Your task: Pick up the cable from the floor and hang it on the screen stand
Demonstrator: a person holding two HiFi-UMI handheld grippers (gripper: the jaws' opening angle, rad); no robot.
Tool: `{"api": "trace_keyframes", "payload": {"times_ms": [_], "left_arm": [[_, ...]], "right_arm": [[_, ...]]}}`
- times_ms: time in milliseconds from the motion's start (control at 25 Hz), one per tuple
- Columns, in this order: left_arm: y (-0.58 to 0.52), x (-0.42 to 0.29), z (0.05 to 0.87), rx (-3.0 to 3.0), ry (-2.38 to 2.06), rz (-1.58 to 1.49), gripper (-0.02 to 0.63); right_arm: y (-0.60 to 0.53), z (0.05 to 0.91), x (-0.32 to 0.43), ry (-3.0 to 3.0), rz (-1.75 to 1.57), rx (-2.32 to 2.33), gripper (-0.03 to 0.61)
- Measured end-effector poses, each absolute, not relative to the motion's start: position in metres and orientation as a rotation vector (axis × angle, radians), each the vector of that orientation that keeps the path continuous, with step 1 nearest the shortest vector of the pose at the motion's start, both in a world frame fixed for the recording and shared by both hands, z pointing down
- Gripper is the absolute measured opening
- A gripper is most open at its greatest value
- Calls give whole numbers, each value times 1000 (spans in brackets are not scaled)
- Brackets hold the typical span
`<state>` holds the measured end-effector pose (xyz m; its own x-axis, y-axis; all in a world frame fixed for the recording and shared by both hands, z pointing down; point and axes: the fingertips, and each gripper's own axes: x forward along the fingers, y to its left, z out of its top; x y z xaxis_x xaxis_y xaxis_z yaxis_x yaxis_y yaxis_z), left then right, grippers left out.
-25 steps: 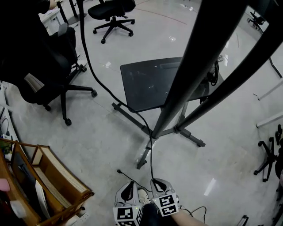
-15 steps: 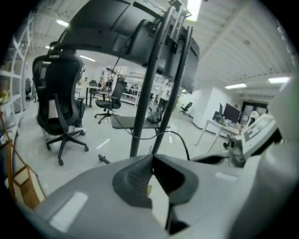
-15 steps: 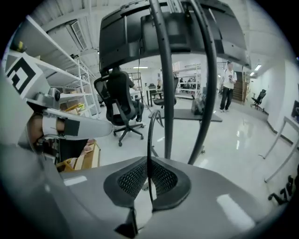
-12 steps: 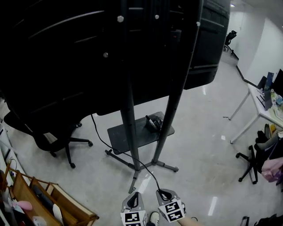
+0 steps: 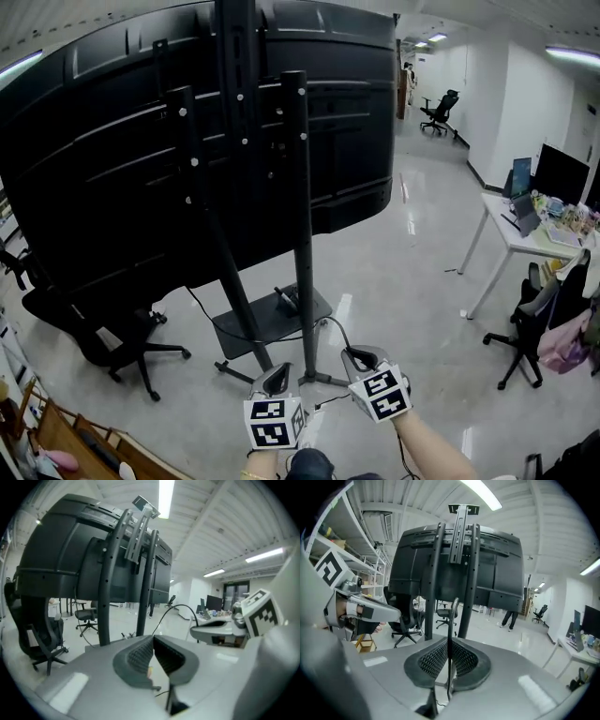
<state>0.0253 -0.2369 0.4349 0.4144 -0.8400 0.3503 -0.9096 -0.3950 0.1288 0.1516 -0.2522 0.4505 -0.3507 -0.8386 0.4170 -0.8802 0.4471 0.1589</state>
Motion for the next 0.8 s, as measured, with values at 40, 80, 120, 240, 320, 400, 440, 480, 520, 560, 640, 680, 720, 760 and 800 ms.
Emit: {"api": "trace_keyframes", "payload": {"times_ms": [40,80,120,240,320,400,440,480,520,560,640,680,720,760,800], "left_arm": [[-243,32,420,2398,-1501,322,8],[-250,38,405,2419,-1487,313,8],[-257,43,390,2438,-1477,305,8],[-289,50,343,2483,-1486,271,8],[-314,51,311,2509,-1510,236,8],[-338,51,280,2531,-1542,199,8],[-349,52,264,2540,-1560,182,8],[-362,52,249,2549,-1578,167,8],[-374,52,234,2559,-1595,155,8],[-385,53,219,2570,-1611,144,8],[-406,53,188,2596,-1648,117,8],[-416,53,172,2612,-1665,99,8],[-424,53,155,2630,-1681,77,8],[-432,54,138,2650,-1699,54,8],[-440,54,122,2669,-1722,31,8]], "right_arm": [[-260,432,154,-2281,107,1441,14],[-269,412,155,-2298,85,1437,14],[-278,392,156,-2314,60,1433,14],[-308,331,153,-2357,-41,1436,14],[-329,292,147,-2383,-113,1442,14],[-347,256,140,-2410,-172,1445,15],[-355,238,137,-2423,-202,1446,15],[-364,220,135,-2435,-231,1449,15],[-373,202,133,-2447,-259,1454,15],[-382,184,131,-2460,-282,1458,15],[-398,148,130,-2490,-321,1460,15],[-406,130,129,-2503,-342,1459,15],[-415,111,130,-2513,-367,1461,15],[-424,91,131,-2520,-392,1466,16],[-433,71,133,-2528,-415,1474,15]]}}
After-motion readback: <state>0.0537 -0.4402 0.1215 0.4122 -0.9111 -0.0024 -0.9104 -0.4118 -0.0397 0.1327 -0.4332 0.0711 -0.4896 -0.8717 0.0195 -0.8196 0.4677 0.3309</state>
